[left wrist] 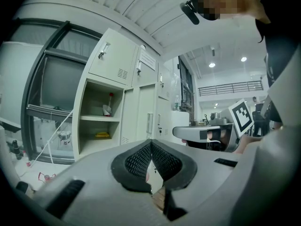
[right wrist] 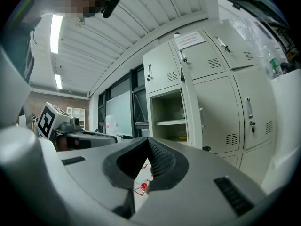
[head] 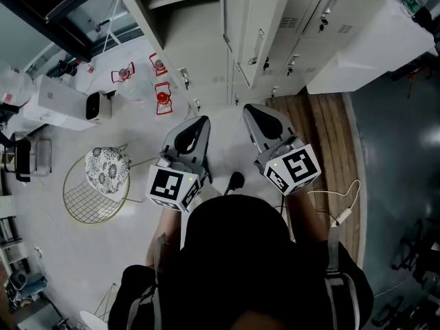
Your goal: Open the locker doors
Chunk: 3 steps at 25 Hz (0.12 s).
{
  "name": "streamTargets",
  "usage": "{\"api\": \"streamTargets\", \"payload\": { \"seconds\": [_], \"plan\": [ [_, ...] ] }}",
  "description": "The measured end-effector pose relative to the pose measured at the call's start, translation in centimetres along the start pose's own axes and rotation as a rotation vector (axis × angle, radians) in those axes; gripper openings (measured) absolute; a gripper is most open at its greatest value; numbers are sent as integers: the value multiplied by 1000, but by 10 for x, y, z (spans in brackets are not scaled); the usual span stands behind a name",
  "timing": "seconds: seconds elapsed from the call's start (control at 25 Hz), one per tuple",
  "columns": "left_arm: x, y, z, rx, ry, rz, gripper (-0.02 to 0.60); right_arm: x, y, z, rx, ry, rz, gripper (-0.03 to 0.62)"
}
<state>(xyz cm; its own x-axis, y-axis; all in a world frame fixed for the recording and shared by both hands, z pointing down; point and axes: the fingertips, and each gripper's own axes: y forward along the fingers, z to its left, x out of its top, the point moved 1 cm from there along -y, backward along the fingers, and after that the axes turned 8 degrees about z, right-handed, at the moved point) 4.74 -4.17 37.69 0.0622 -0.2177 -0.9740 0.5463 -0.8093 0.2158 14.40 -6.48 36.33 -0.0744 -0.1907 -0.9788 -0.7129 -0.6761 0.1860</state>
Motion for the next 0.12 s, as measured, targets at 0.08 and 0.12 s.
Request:
{"api": "streamTargets", "payload": {
  "seconds": [0.08,0.12],
  "plan": [
    [1,1,0,-2,3,-3,15,0,0,-1,-1,2,2,5],
    [1,1,0,-3,3,-5,15,0,0,-1,-1,3,2,5]
  ]
}}
